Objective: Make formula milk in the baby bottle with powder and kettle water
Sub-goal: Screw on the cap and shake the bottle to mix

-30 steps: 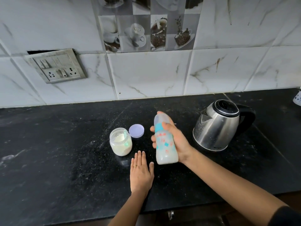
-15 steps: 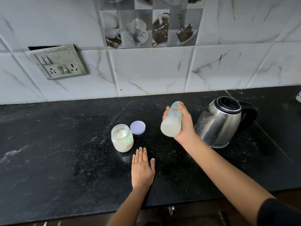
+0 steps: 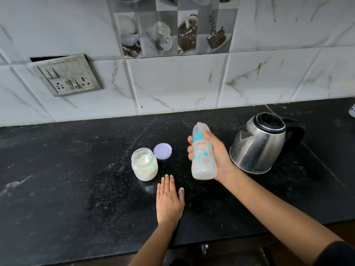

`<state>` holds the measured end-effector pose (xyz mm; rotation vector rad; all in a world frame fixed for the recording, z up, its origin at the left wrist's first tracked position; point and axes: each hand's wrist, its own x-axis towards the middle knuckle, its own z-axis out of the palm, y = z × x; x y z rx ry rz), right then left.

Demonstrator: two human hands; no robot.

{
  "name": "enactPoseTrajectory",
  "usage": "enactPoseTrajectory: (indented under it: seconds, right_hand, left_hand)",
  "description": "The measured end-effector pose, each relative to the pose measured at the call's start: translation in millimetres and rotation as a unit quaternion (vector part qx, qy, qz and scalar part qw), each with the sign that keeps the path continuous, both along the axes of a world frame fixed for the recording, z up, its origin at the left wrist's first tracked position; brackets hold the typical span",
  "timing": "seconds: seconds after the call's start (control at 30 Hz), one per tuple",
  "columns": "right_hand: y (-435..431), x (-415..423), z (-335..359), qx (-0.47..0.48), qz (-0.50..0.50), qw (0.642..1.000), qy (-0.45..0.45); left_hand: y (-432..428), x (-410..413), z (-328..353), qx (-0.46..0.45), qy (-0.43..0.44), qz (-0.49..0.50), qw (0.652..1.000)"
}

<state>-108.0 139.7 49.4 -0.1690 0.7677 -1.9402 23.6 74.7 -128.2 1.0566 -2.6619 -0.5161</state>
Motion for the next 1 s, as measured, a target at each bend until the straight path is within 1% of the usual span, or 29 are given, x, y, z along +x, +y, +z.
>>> enactPoseTrajectory:
  seconds: [0.03,0.07,0.1,0.17,0.2,0.23,0.27,0.33,0.37,0.4,0.43,0.47,0.5,0.53,0.57,0.67,0.7,0.73,0.77,0.83,0.87,0.9,1.0]
  right_hand:
    - [2,4,0,0.002,0.013,1.000,0.028]
    - [2,3,3,-0.004,0.012,0.999,0.036]
    - [-2,-2,6,-0.012,-0.014,1.000,0.009]
    - [-9,-15,13,-0.018,-0.082,0.992,-0.093]
    - [-9,-17,16,-0.013,-0.104,0.988,-0.117]
    - [-9,-15,16,-0.008,-0.096,0.989,-0.111]
    - [-8,-9,13,-0.009,-0.062,0.995,-0.077]
    - [-6,3,5,-0.002,0.007,1.000,0.018]
    - [-4,5,5,-0.006,0.023,0.998,0.052]
    - [-5,3,8,-0.013,0.020,0.998,0.061]
    - [-8,-2,10,-0.023,-0.006,0.999,0.030]
    - [-11,-8,13,-0.035,-0.036,0.998,-0.029]
    - [-13,-14,16,-0.032,-0.068,0.993,-0.086]
    - [-13,-15,16,-0.026,-0.086,0.989,-0.117]
    - [-12,-11,15,-0.020,-0.078,0.990,-0.112]
    - [-7,9,-2,-0.023,0.024,0.999,0.008]
    - [-5,13,-2,-0.028,0.039,0.998,0.037]
    - [-6,11,1,-0.032,0.038,0.998,0.041]
    - [-9,5,3,-0.032,0.011,0.999,0.011]
    - [-13,-10,9,-0.024,-0.063,0.993,-0.094]
    - [-14,-15,11,-0.016,-0.084,0.988,-0.127]
    - [-12,-14,11,-0.008,-0.077,0.989,-0.126]
    - [-7,0,1,-0.006,0.033,0.999,-0.016]
  left_hand:
    - [0,0,0,0.000,-0.001,0.000,1.000]
    - [0,0,0,-0.001,-0.002,0.000,1.000]
    - [0,-1,0,-0.001,-0.003,-0.001,1.000]
    - [0,0,1,0.000,-0.005,-0.001,1.000]
    - [0,0,1,-0.001,-0.007,-0.001,1.000]
    - [0,1,1,-0.002,-0.010,-0.002,1.000]
    - [0,1,2,-0.002,-0.012,-0.002,1.000]
    - [0,1,2,-0.001,-0.010,-0.001,1.000]
    - [0,1,2,0.000,-0.007,-0.001,1.000]
    - [0,1,2,0.001,-0.006,-0.002,1.000]
    - [0,1,2,0.002,-0.007,-0.004,1.000]
    - [0,0,2,0.002,-0.007,-0.004,1.000]
    - [0,0,2,0.002,-0.008,-0.004,1.000]
    - [0,0,3,0.002,-0.009,-0.005,1.000]
    - [0,0,3,0.002,-0.009,-0.006,1.000]
    - [0,1,4,0.003,-0.010,-0.005,1.000]
    - [0,1,5,0.003,-0.007,-0.004,1.000]
    - [0,1,5,0.003,-0.006,-0.004,1.000]
    - [0,1,5,0.002,-0.006,-0.005,1.000]
    - [0,1,4,0.001,-0.006,-0.004,1.000]
    - [0,1,5,0.000,-0.005,-0.004,1.000]
    - [1,2,5,-0.001,-0.004,-0.005,1.000]
    - [0,1,5,0.005,-0.005,-0.004,1.000]
